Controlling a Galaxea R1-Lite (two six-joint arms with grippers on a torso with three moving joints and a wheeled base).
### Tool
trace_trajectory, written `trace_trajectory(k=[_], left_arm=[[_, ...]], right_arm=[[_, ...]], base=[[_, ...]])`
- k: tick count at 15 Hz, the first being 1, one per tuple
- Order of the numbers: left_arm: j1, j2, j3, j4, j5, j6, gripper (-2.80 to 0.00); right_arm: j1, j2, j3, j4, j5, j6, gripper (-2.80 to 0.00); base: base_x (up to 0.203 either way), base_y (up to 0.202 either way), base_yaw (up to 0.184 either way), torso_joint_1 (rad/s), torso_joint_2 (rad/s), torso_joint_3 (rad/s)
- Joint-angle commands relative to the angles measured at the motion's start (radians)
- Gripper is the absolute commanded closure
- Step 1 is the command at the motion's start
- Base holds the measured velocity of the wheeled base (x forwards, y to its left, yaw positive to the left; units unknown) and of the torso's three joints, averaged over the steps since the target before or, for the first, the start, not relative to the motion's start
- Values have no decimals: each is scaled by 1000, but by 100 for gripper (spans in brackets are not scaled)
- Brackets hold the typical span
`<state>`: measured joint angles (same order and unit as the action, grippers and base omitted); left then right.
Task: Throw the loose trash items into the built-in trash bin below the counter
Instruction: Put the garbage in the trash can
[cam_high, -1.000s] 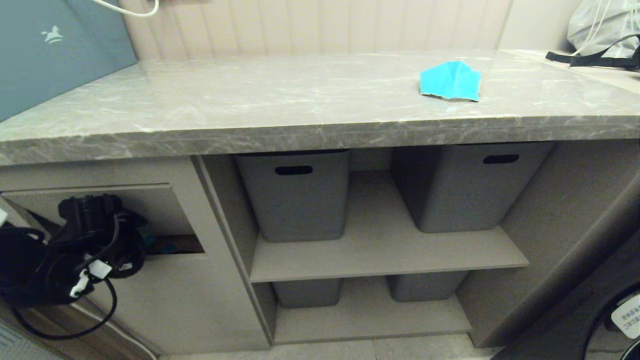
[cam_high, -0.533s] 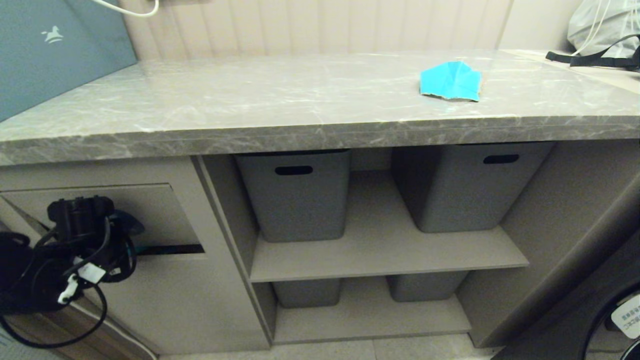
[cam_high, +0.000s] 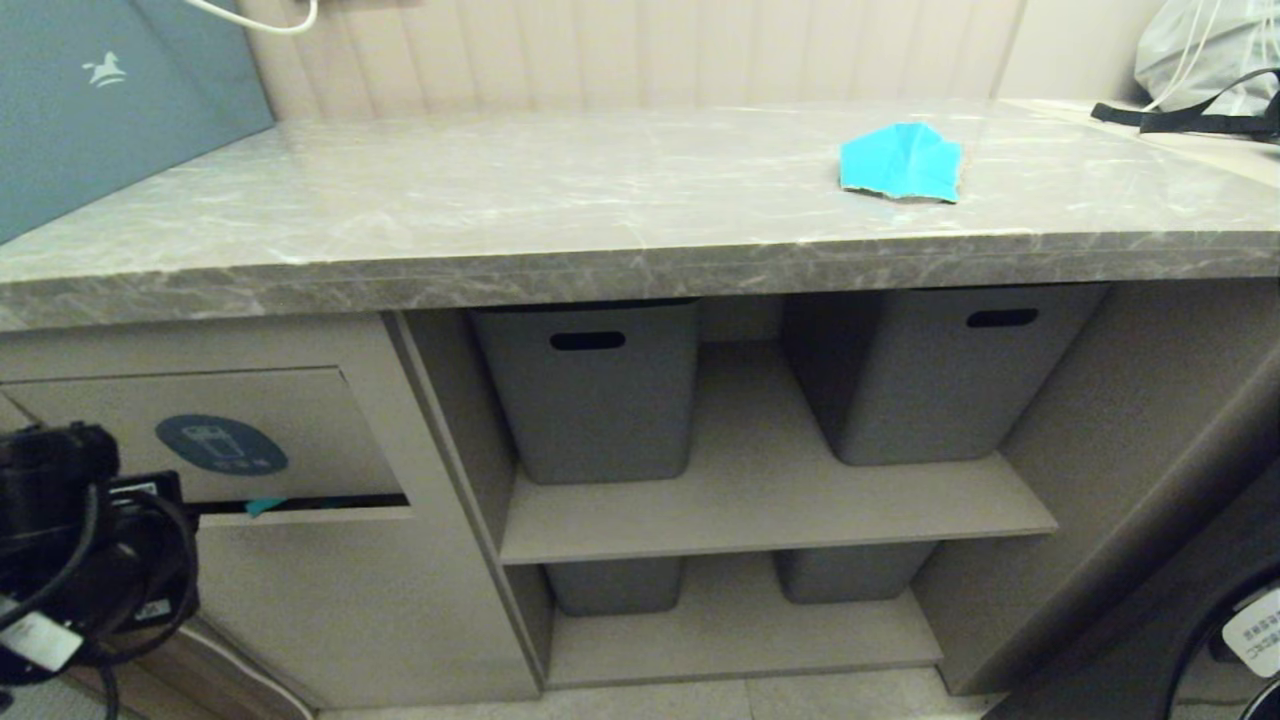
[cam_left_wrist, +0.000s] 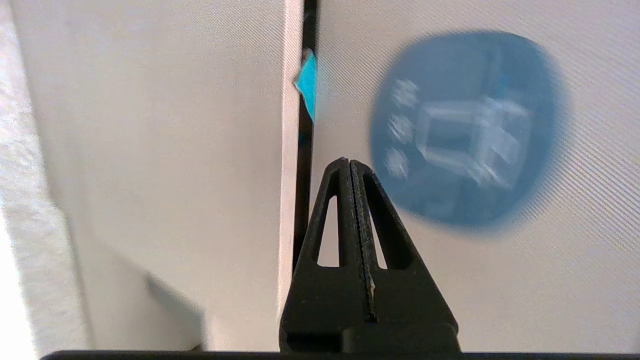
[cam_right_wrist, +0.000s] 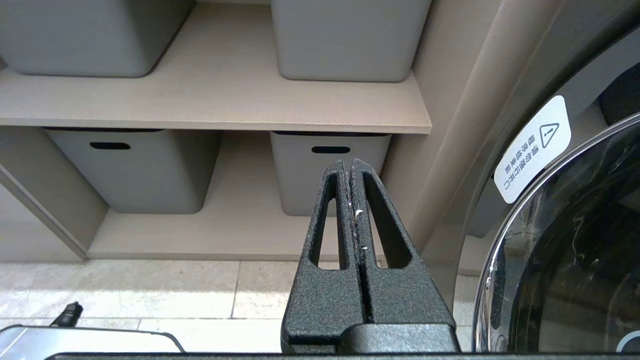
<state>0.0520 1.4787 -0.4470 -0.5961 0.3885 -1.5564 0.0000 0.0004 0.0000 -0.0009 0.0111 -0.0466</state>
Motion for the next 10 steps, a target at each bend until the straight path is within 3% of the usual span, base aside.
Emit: trace_trajectory(k=[1, 3, 5, 7, 10], left_arm=[[-16, -183, 45, 19, -3, 27, 0], [-46, -328, 108, 70, -19, 157, 0], [-45, -364, 126, 76, -35, 249, 0], [27, -272, 92, 39, -39, 249, 0], [198, 18, 21, -8, -39, 215, 0]], right_arm=[[-2, -2, 0, 1, -1, 6, 0], [-1, -2, 0, 1, -5, 8, 0], [0, -2, 0, 1, -3, 5, 0], [0, -2, 0, 2, 0, -4, 0], [-2, -2, 0, 2, -2, -1, 0]], base=[[0, 0, 0, 0, 0, 0], [0, 0, 0, 0, 0, 0], [0, 0, 0, 0, 0, 0], [0, 0, 0, 0, 0, 0], [0, 0, 0, 0, 0, 0]])
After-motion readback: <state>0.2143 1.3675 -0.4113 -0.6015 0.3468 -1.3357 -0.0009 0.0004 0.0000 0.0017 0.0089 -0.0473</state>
